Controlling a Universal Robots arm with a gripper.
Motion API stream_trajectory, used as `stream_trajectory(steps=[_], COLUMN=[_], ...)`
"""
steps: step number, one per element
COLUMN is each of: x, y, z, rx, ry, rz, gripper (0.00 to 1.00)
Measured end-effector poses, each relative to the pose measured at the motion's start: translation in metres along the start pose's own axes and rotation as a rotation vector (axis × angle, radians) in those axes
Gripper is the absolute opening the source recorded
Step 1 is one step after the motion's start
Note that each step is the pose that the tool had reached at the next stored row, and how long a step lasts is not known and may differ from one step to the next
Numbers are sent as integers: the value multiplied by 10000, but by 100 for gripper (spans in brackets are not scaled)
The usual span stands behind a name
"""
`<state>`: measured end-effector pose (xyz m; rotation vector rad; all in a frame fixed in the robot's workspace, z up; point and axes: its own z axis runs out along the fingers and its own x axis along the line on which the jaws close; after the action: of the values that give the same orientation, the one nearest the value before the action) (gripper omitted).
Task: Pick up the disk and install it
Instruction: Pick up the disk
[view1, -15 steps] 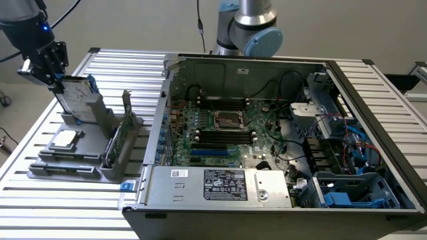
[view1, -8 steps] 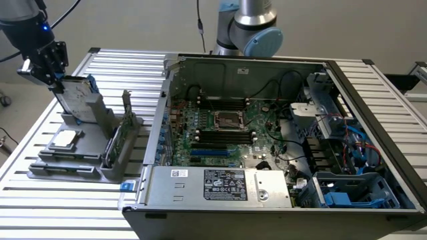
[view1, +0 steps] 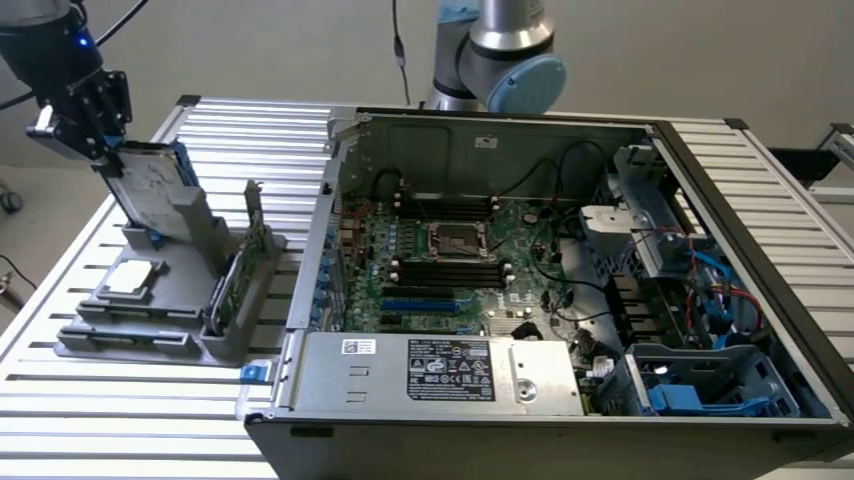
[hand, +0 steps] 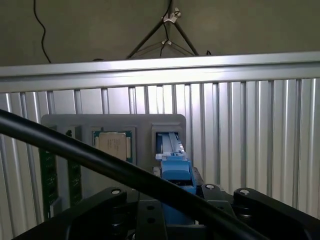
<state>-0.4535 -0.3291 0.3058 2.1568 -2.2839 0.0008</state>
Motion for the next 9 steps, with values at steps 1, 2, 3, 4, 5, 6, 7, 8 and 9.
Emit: stream_trajectory(steps=[1, 2, 3, 4, 5, 6, 7, 8, 9], x=[0, 1, 4, 6, 9, 12, 15, 19, 21], y=[-1, -1, -2, -2, -3, -4, -5, -8, -11], z=[-38, -77, -118, -158, -200, -245, -291, -336, -380], rx=[2, 1, 0, 0, 0, -1, -2, -2, -2], ry=[-9, -18, -28, -37, -44, -48, -50, -50, -50], rz=[0, 1, 0, -1, 0, 0, 0, 0, 0], gripper=[33, 33, 33, 33, 33, 33, 33, 33, 33])
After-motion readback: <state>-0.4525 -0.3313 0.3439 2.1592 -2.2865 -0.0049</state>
